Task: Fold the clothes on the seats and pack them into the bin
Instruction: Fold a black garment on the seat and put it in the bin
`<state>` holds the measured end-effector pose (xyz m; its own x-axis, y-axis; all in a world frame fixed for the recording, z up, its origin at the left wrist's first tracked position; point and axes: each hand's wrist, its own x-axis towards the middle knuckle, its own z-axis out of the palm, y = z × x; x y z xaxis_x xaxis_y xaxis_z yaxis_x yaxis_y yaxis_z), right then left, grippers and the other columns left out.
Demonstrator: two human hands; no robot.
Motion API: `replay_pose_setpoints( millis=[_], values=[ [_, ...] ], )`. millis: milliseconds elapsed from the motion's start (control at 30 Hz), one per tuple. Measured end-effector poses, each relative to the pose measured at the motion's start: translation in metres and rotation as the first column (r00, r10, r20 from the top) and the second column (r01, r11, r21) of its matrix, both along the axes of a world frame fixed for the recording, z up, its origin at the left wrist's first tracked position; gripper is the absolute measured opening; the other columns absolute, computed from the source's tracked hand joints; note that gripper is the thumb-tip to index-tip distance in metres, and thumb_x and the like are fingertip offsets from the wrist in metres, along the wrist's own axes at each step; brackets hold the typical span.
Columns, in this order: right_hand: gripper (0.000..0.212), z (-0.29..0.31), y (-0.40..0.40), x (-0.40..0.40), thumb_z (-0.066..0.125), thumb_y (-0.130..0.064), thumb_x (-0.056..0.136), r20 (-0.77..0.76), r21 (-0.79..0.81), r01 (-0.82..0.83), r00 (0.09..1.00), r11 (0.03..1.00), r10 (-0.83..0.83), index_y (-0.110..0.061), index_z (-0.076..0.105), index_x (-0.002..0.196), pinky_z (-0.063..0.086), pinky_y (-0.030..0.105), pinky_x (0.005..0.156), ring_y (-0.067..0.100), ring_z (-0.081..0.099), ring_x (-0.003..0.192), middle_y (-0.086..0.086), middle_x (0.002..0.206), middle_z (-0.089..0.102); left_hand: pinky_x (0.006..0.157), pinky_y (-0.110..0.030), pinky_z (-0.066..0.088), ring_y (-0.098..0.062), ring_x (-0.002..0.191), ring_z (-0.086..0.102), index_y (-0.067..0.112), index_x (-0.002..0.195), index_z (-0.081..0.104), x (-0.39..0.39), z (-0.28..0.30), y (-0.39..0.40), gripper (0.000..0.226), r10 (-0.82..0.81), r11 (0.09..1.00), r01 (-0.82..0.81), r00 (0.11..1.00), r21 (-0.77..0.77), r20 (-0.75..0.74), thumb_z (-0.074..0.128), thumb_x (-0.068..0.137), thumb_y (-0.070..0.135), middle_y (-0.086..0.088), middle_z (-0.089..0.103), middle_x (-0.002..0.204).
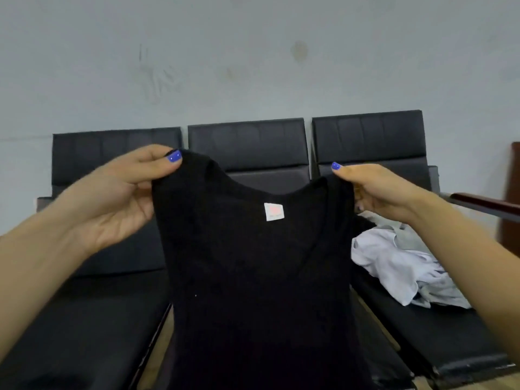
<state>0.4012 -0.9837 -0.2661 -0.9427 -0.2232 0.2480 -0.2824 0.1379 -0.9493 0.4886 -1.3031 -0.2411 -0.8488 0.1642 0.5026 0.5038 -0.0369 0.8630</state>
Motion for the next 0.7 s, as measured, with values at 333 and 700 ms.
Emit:
replay_pose_setpoints(
  millis=[333, 700],
  values=[
    [0.047, -0.083, -0.015, -0.095, 0.054, -0.041, 0.094, 0.005, 0.438, 0.118, 0.991, 0.891, -0.134, -0.019, 0.026, 0.062, 0.015, 0.019, 0.038, 0.012, 0.016, 0.042, -0.002, 0.050, 0.018, 0.037, -0.017, 0.038, -0.007, 0.046, 0.054, 0.011, 0.078, 0.073, -0.094, -0.093, -0.024, 0.005, 0.473, 0.860, -0.406, 0.861, -0.310, 0.185, 0.072, 0.077, 0.006, -0.006, 0.069, 0.069],
    [0.019, -0.123, -0.029, -0.137, 0.069, -0.023, 0.086, 0.230, 0.458, -0.067, 0.972, 0.887, -0.045, -0.013, 0.053, 0.085, 0.027, 0.016, 0.033, 0.009, 0.045, 0.036, 0.003, 0.057, 0.060, 0.040, -0.019, 0.027, -0.004, 0.035, 0.034, 0.011, 0.079, 0.064, -0.164, -0.146, -0.026, 0.011, 0.594, 0.735, -0.477, 0.795, -0.482, 0.119, 0.068, 0.087, 0.017, 0.004, 0.054, 0.055]
  ],
)
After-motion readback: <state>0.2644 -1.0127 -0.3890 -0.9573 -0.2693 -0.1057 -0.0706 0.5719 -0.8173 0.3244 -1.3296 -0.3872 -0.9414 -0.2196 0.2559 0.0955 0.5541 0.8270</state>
